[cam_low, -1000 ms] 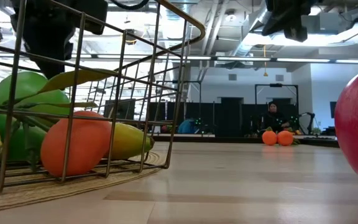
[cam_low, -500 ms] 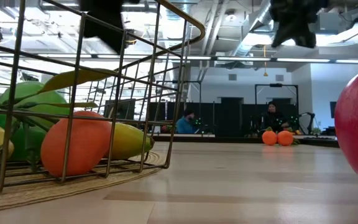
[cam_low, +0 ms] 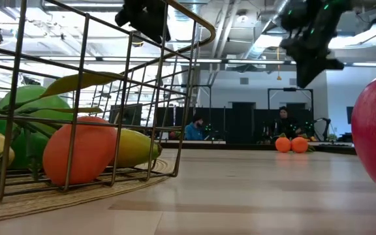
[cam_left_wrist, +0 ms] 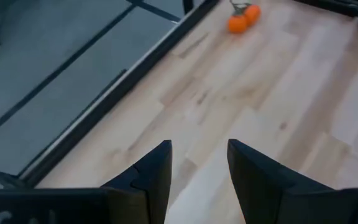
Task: Build produce basket
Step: Put the oranges into the gold wire basket
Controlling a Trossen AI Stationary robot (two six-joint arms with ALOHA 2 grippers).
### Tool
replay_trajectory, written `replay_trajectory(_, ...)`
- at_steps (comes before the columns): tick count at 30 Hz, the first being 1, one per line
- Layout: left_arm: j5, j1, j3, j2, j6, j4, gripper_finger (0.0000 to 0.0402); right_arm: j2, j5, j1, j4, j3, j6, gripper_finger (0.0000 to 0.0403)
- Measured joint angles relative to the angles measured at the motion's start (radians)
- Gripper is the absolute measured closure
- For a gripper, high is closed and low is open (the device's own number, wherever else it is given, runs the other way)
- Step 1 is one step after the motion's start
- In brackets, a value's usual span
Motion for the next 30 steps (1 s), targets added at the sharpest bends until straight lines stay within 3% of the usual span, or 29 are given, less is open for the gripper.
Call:
replay_trajectory(10,0.009,0.111,0.0,0.004,0.117,-0.038,0.0257,0.327,-0.005,-0.054,0.018,0.0,-0.005,0.0235)
replay_trajectory(15,0.088,0.202,0.0,0.004,0.206,-0.114,0.0257,0.459,-0.008,-0.073,0.05,0.012,0.001,0.0202)
replay_trajectory(24,0.2,0.351,-0.005,0.005,0.389,-0.137,0.0257,0.543,-0.009,-0.14,0.052,0.161,0.123,0.0192)
replay_trajectory(30,0.264,0.417,-0.005,0.005,0.461,-0.133,0.0257,0.539,0.09,-0.145,0.059,0.191,0.181,0.0202)
